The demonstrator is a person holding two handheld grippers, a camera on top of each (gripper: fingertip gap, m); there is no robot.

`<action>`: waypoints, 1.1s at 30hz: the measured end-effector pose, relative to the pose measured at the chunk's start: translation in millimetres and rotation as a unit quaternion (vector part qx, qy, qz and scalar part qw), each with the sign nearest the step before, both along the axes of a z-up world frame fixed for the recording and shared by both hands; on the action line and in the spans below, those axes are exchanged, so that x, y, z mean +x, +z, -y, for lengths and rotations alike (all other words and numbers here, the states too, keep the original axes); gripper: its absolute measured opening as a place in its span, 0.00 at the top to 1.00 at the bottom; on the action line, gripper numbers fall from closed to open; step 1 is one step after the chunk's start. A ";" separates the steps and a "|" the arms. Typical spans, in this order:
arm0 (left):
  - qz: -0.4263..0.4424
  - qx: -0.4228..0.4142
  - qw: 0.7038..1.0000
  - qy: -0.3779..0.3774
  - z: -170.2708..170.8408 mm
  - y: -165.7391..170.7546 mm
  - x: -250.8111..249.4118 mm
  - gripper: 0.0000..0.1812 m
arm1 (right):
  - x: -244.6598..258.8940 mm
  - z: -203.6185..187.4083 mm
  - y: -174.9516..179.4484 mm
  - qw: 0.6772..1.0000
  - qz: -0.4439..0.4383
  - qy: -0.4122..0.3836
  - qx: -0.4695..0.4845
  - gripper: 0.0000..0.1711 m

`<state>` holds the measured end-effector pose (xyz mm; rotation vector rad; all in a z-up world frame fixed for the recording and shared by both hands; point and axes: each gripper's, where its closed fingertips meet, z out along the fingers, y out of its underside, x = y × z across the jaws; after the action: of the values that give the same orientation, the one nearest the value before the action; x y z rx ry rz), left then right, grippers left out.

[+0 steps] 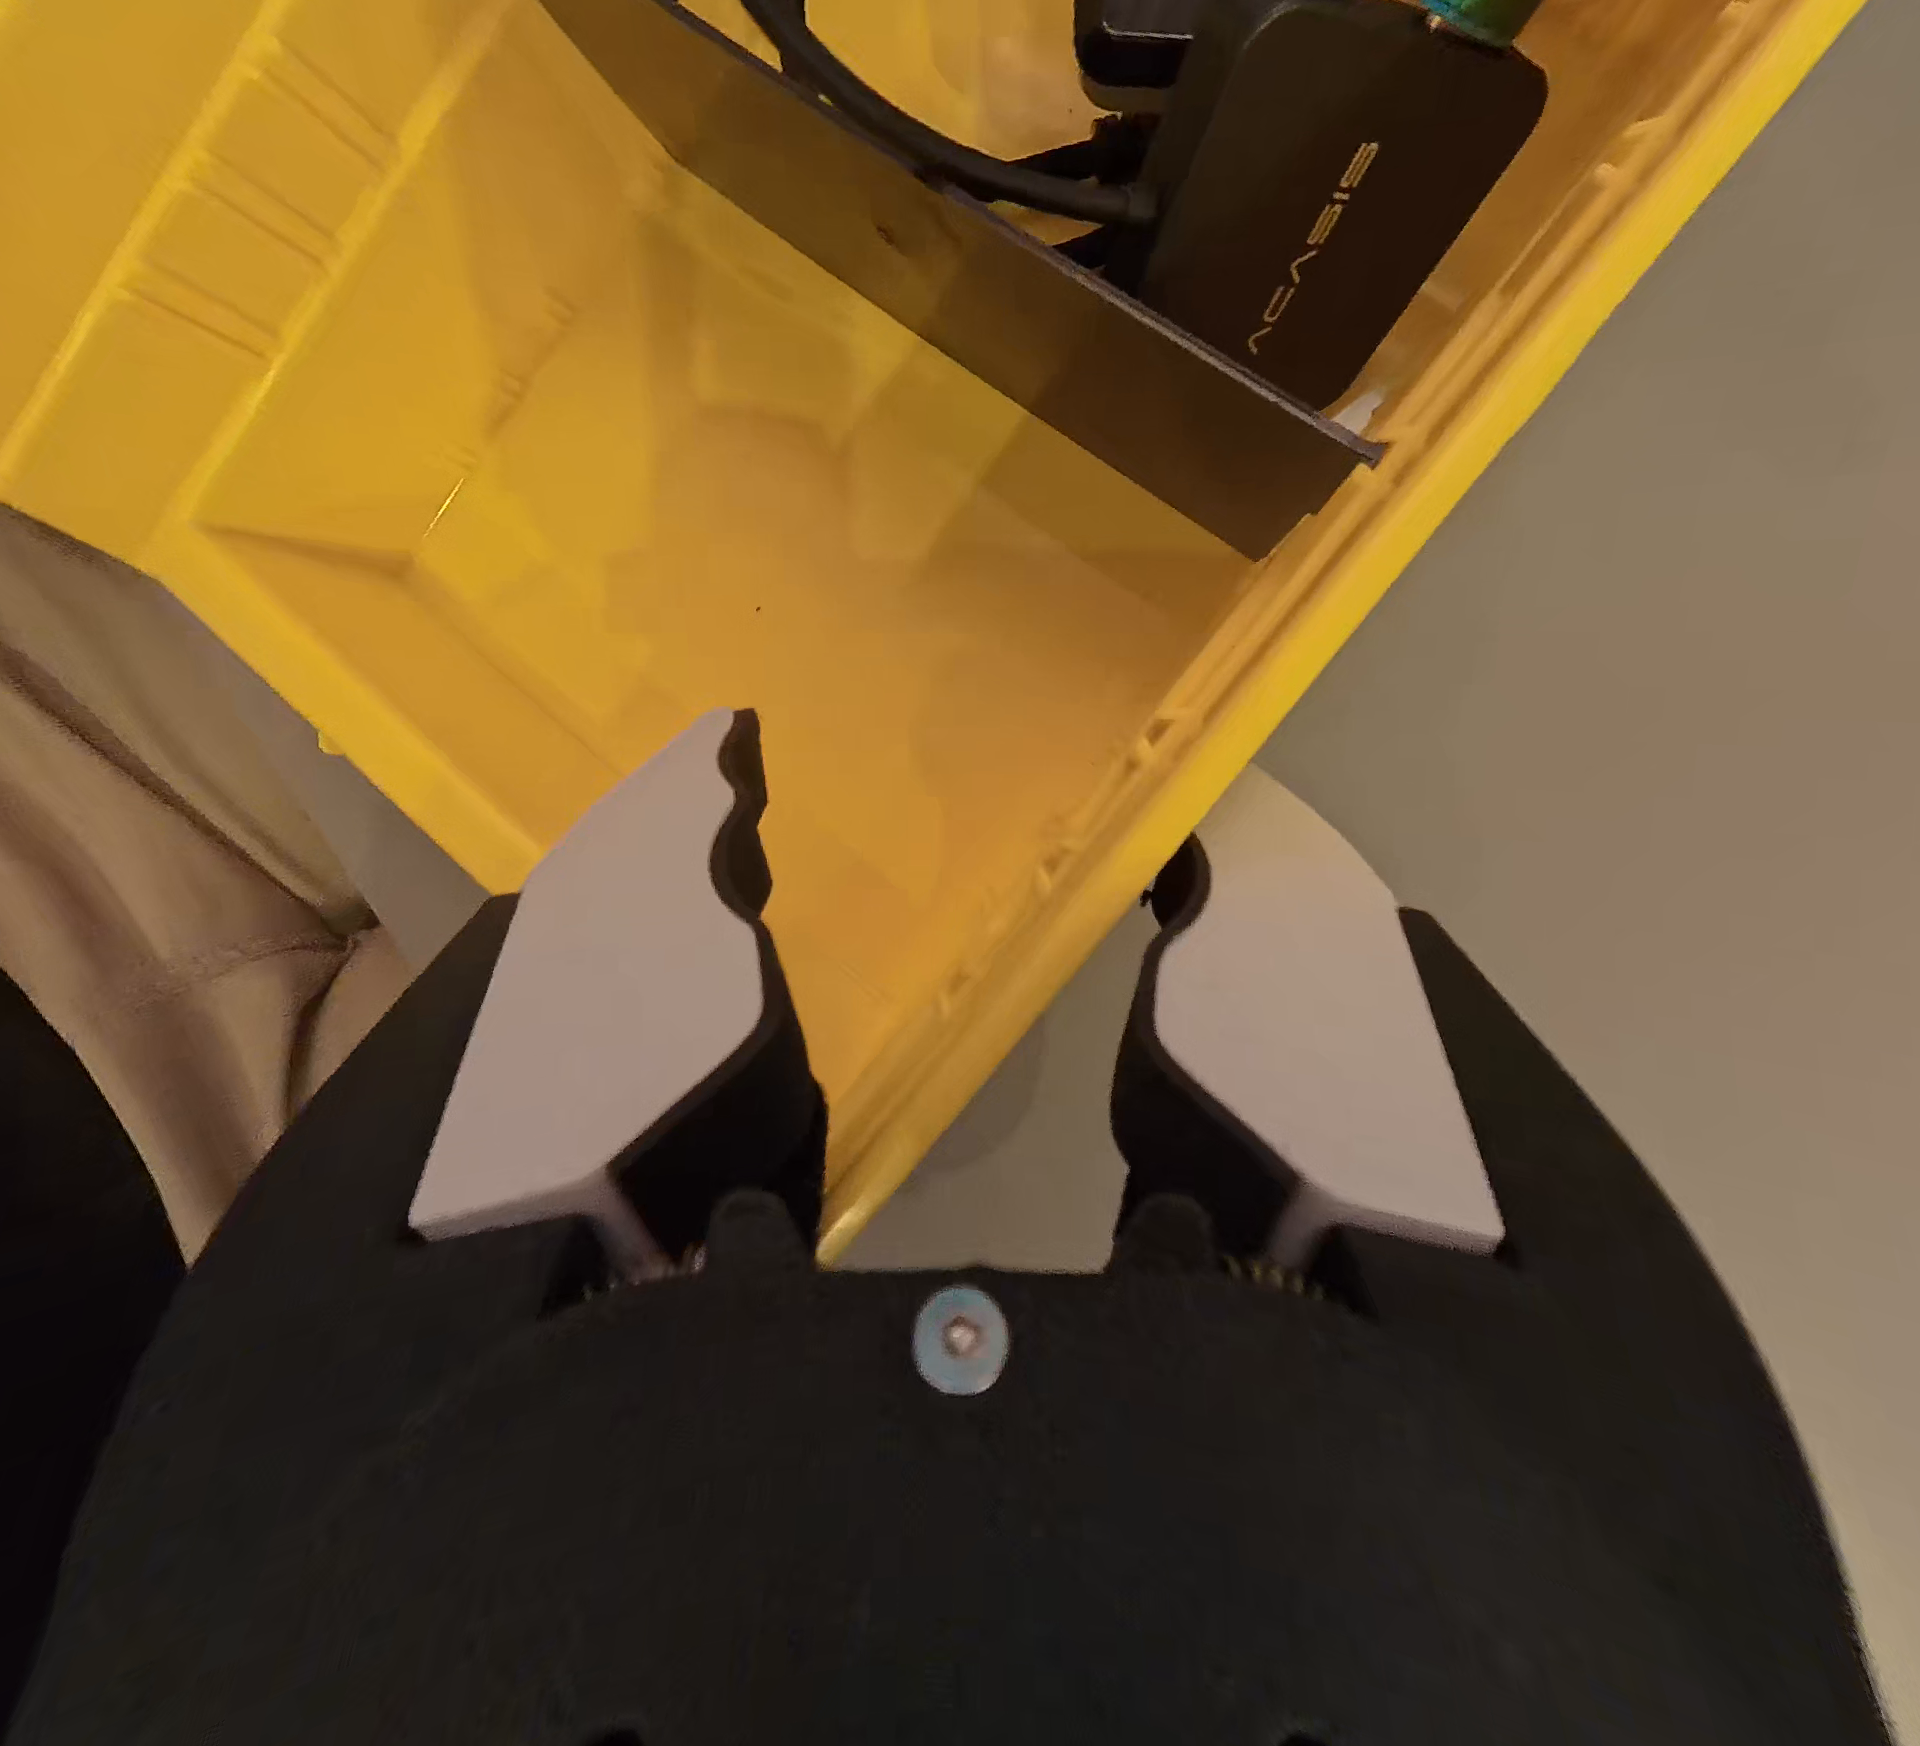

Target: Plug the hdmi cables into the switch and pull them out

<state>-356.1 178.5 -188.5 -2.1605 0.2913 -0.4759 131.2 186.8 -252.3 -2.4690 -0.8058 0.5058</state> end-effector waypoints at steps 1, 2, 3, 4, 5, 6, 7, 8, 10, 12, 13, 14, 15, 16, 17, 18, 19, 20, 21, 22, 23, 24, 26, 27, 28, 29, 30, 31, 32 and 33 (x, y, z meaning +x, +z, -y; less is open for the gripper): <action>0.010 0.012 1.000 0.008 3.4 8.9 -5.0 0.97 | -7.6 -1.1 -0.1 1.000 0.000 0.005 0.002 0.57; 0.019 0.023 0.999 0.014 7.0 18.3 -8.8 0.97 | -16.4 -2.3 -0.1 1.000 -0.004 0.010 0.004 0.55; 0.022 0.033 0.999 0.019 10.6 27.1 -11.6 0.97 | -26.3 -3.4 0.1 1.000 -0.009 0.016 0.006 0.53; 0.025 0.042 0.999 0.022 13.7 35.6 -12.8 0.97 | -36.5 -5.1 0.4 1.000 -0.015 0.021 0.009 0.52; 0.028 0.051 0.998 0.024 16.3 44.1 -12.1 0.97 | -47.1 -7.2 0.5 0.999 -0.021 0.024 0.014 0.50; 0.027 0.059 0.998 0.024 18.1 52.0 -10.5 0.97 | -58.6 -9.2 0.9 0.999 -0.031 0.027 0.018 0.47; 0.025 0.066 0.997 0.025 19.3 59.2 -7.6 0.97 | -70.9 -10.6 1.3 0.998 -0.041 0.031 0.020 0.45; 0.024 0.073 0.997 0.023 20.0 66.1 -3.4 0.97 | -82.6 -11.8 1.7 0.998 -0.048 0.038 0.021 0.43; 0.021 0.094 0.995 0.018 18.9 78.4 8.1 0.97 | -104.8 -12.7 2.8 0.997 -0.059 0.056 0.015 0.39; 0.026 0.104 0.994 0.009 15.5 84.5 22.8 0.97 | -129.2 -8.8 5.7 0.993 -0.086 0.085 0.003 0.35; 0.030 0.107 0.994 0.003 13.4 86.6 30.7 0.97 | -137.8 -6.9 7.4 0.991 -0.099 0.095 -0.005 0.34; 0.034 0.111 0.993 -0.002 11.1 88.5 39.0 0.97 | -143.3 -6.4 11.1 0.989 -0.114 0.096 -0.007 0.33; 0.035 0.114 0.993 -0.006 8.4 90.4 47.5 0.97 | -144.6 -7.1 15.6 0.988 -0.125 0.093 -0.004 0.32; 0.035 0.118 0.992 -0.011 5.5 92.3 57.1 0.97 | -140.4 -8.7 20.3 0.988 -0.126 0.088 0.005 0.32; 0.036 0.121 0.992 -0.017 2.4 94.4 67.6 0.97 | -131.9 -12.4 27.2 0.989 -0.124 0.078 0.024 0.32; 0.037 0.124 0.991 -0.023 -1.0 96.7 79.2 0.97 | -120.3 -16.1 37.4 0.989 -0.128 0.065 0.045 0.33; 0.037 0.127 0.991 -0.031 -4.5 98.3 92.7 0.97 | -107.2 -17.8 50.2 0.987 -0.139 0.050 0.061 0.33; 0.040 0.126 0.990 -0.040 -7.5 100.1 107.7 0.97 | -92.9 -17.7 64.9 0.984 -0.157 0.032 0.074 0.34; 0.044 0.125 0.990 -0.050 -10.6 101.5 124.6 0.97 | -78.0 -15.3 80.9 0.980 -0.179 0.016 0.088 0.35; 0.037 0.128 0.989 -0.061 -13.9 102.3 142.3 0.97 | -63.3 -10.2 96.8 0.974 -0.203 0.003 0.103 0.35; 0.030 0.133 0.988 -0.073 -17.4 103.5 160.8 0.97 | -48.6 -3.0 111.4 0.967 -0.225 -0.009 0.115 0.35; 0.034 0.135 0.987 -0.086 -20.7 105.2 181.0 0.97 | -35.5 6.6 124.9 0.960 -0.248 -0.017 0.126 0.35; 0.005 0.153 0.982 -0.110 -27.3 106.4 221.5 0.97 | -12.2 29.3 143.7 0.948 -0.283 -0.032 0.141 0.36; 0.003 0.157 0.979 -0.126 -29.4 107.3 242.4 0.97 | -2.2 41.7 149.5 0.943 -0.296 -0.039 0.148 0.36; -0.002 0.155 0.977 -0.143 -31.7 106.0 262.9 0.97 | 6.8 54.3 154.3 0.937 -0.310 -0.048 0.155 0.37; -0.014 0.154 0.975 -0.159 -33.6 103.1 282.7 0.97 | 15.0 66.4 157.5 0.931 -0.324 -0.059 0.160 0.37; -0.015 0.151 0.973 -0.175 -34.3 100.4 302.7 0.97 | 21.4 77.9 157.0 0.927 -0.332 -0.069 0.157 0.37; -0.017 0.147 0.971 -0.189 -34.5 96.8 322.3 0.97 | 25.7 88.0 153.3 0.926 -0.337 -0.078 0.150 0.37; -0.025 0.145 0.968 -0.203 -34.3 92.3 341.5 0.97 | 28.5 96.4 147.5 0.926 -0.340 -0.088 0.142 0.37; -0.028 0.145 0.965 -0.217 -33.1 88.6 360.7 0.97 | 29.9 103.2 140.5 0.926 -0.341 -0.097 0.132 0.37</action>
<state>4.6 211.6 -99.9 -1.8226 0.8239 -0.5767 161.2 83.6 -111.8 -1.8931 -0.3113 1.0242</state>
